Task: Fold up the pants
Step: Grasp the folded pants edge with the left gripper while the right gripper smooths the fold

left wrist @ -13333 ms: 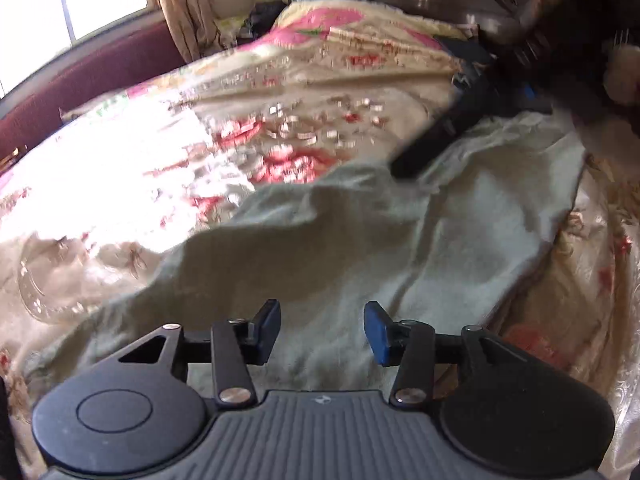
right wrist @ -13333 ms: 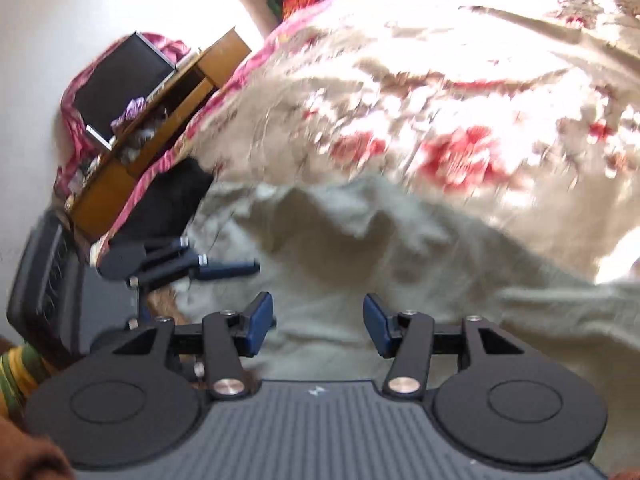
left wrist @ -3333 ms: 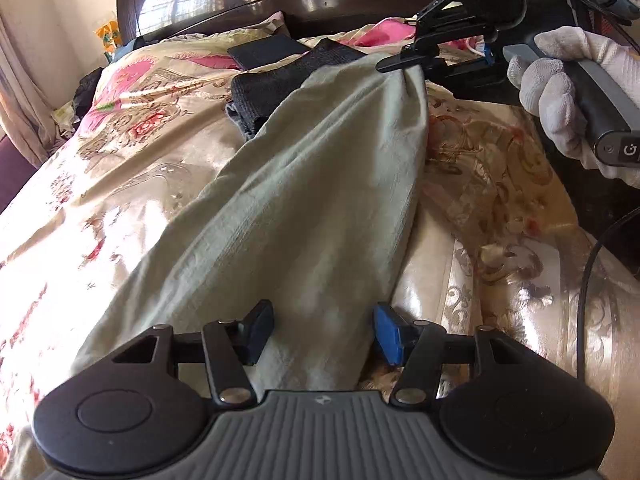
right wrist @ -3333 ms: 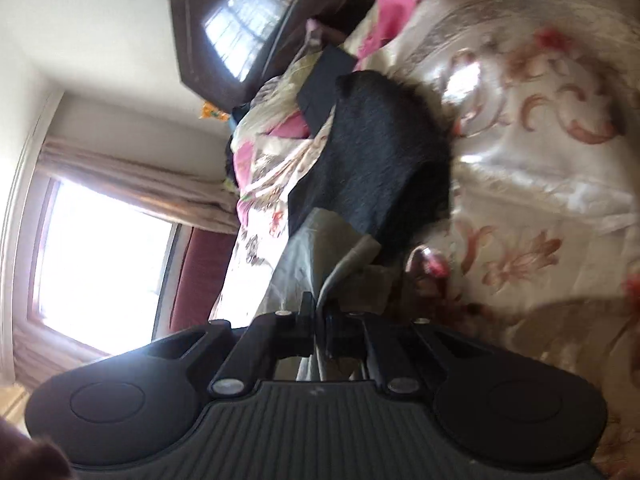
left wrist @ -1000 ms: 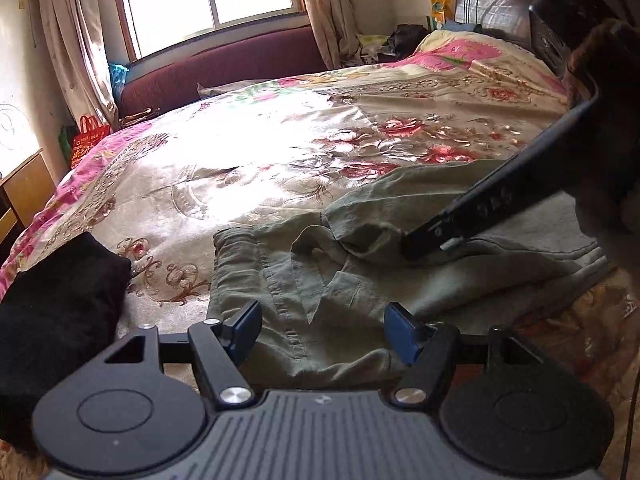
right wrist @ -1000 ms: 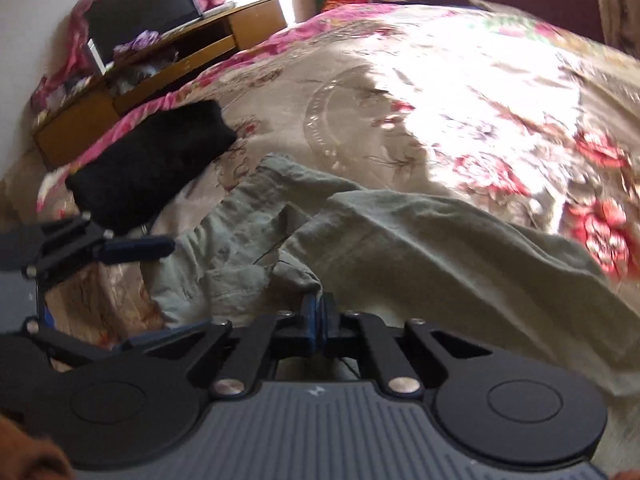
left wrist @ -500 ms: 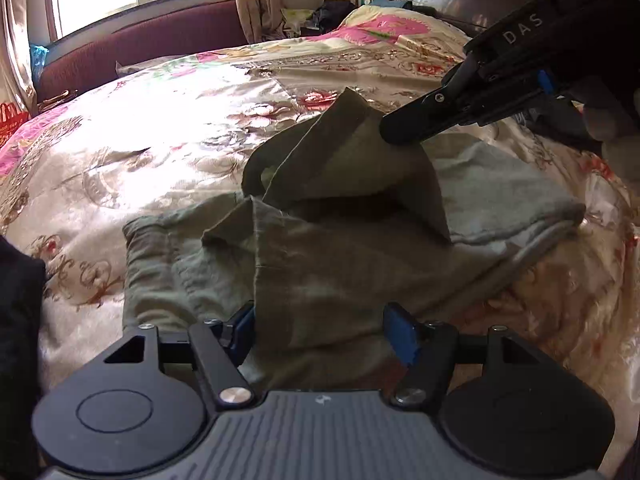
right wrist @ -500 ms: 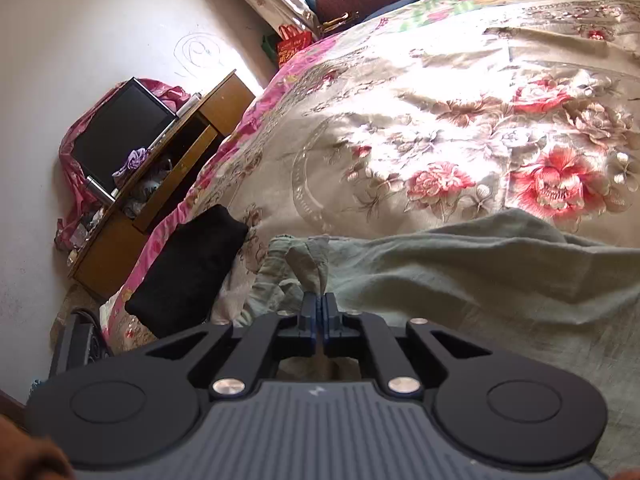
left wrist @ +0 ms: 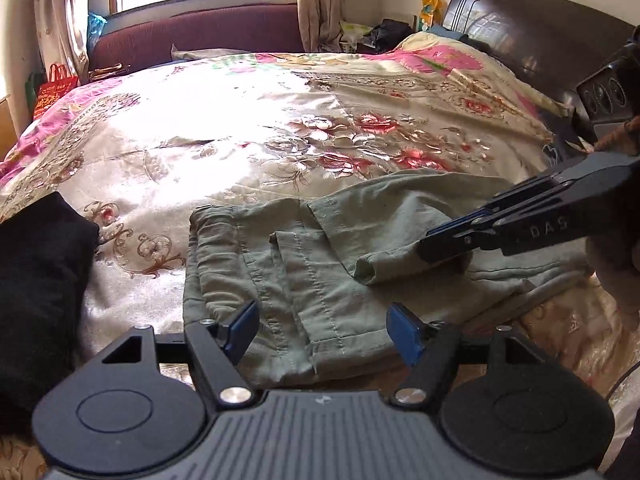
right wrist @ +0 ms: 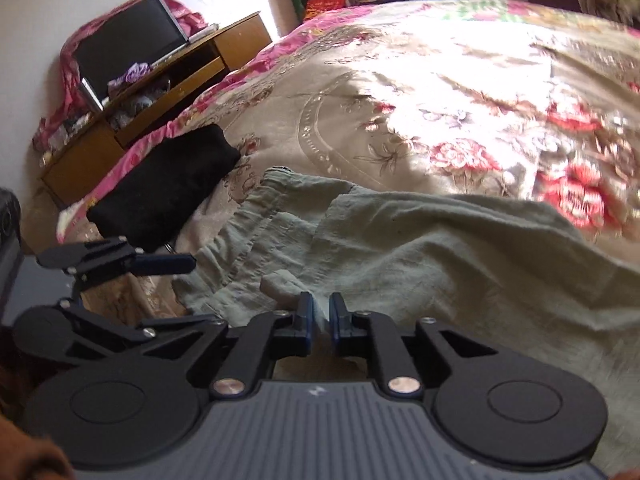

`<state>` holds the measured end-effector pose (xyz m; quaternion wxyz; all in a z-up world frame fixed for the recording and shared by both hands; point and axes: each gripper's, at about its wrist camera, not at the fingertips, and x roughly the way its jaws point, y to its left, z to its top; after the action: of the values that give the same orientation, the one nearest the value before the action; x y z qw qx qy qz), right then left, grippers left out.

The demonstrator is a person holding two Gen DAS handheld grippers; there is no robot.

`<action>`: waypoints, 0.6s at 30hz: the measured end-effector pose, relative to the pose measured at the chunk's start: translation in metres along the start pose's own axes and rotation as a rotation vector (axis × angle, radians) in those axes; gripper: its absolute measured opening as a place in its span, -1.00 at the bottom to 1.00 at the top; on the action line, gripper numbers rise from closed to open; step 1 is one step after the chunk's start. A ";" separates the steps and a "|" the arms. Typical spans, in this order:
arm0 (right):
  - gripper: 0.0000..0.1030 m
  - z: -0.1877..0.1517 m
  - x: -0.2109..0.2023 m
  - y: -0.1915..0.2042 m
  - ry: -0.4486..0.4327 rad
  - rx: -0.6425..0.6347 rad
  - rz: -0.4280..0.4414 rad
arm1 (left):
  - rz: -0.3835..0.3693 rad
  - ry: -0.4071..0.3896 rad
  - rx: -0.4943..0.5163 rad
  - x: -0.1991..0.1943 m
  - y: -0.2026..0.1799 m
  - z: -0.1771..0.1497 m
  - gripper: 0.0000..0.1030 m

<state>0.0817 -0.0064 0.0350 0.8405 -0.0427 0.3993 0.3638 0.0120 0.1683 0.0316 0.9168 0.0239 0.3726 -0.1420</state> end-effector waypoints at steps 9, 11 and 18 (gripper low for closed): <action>-0.31 -0.010 0.024 0.032 0.045 -0.311 -0.034 | 0.015 0.044 0.057 0.025 -0.003 0.004 0.66; -0.31 -0.012 0.019 0.031 0.058 -0.338 -0.014 | 0.018 0.035 0.070 0.019 0.000 0.006 0.66; -0.02 -0.022 0.021 0.038 0.040 -0.435 -0.020 | 0.017 0.014 0.040 0.027 0.014 0.019 0.66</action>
<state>0.0516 0.0255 0.0135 0.8070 -0.2343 0.3276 0.4320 0.0469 0.1725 0.0257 0.9146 0.0465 0.3760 -0.1414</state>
